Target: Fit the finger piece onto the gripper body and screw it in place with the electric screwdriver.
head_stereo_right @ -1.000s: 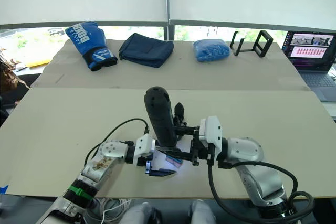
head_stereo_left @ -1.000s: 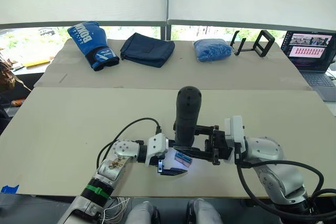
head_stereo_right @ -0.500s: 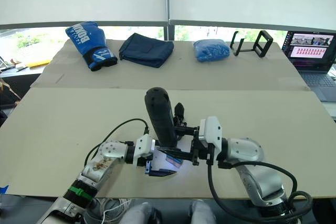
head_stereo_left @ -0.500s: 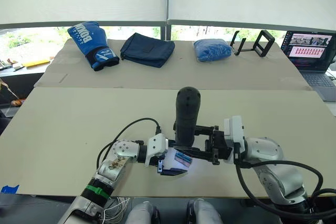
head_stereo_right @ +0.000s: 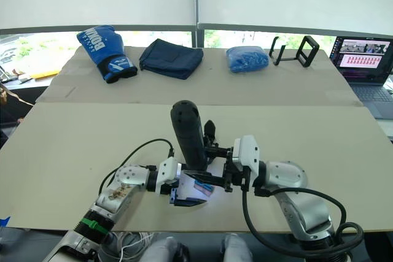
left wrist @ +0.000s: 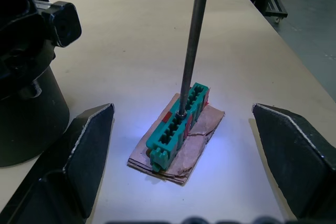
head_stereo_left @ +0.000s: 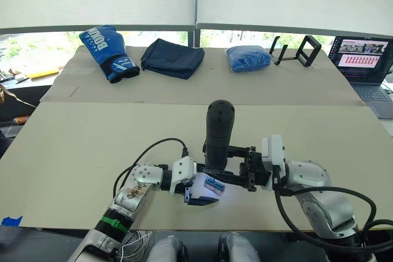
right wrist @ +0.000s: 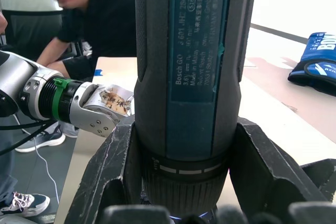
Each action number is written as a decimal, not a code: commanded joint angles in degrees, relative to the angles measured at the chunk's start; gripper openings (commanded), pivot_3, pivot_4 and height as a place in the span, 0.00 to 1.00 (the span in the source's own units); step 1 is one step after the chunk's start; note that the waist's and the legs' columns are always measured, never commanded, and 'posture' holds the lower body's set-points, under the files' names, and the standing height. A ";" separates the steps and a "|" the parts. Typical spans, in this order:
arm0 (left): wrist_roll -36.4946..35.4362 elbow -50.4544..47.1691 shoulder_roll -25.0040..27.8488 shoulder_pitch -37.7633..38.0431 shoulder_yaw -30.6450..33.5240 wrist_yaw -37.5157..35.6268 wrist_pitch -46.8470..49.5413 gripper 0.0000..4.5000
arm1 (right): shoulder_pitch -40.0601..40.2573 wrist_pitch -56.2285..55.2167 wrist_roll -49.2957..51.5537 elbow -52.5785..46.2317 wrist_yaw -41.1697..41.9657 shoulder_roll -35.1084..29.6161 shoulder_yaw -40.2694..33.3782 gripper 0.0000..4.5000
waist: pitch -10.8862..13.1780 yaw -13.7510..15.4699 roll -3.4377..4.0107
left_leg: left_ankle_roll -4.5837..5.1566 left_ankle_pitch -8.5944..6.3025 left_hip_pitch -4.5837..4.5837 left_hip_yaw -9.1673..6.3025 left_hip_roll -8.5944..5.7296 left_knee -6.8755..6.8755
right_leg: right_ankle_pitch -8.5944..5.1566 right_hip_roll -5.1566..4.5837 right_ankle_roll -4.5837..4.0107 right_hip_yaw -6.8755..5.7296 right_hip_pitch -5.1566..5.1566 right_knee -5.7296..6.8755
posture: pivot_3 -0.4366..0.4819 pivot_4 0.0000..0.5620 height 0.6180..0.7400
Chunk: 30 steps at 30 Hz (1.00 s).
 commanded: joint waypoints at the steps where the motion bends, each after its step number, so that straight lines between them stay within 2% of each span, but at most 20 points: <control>1: 0.55 1.63 -0.28 1.16 -1.47 -0.08 0.45 0.99 | -1.08 -2.65 0.77 -1.52 -0.06 0.27 -1.33 0.42 | 0.00 0.00 0.00 | 0.00 0.00 0.00 0.00 0.00 0.00 | 0.00 0.00 0.00 0.00 0.00 0.00 | 0.48 0.27 1.00; 30: 0.43 0.48 -0.56 1.21 -1.73 0.36 1.95 0.99 | -0.31 -2.16 1.32 -2.15 0.38 -0.24 -1.50 0.42 | 0.00 0.04 0.00 | 0.01 -0.01 0.00 -0.01 0.00 0.00 | 0.00 -0.02 0.00 -0.01 0.01 0.00 | 0.48 0.27 1.00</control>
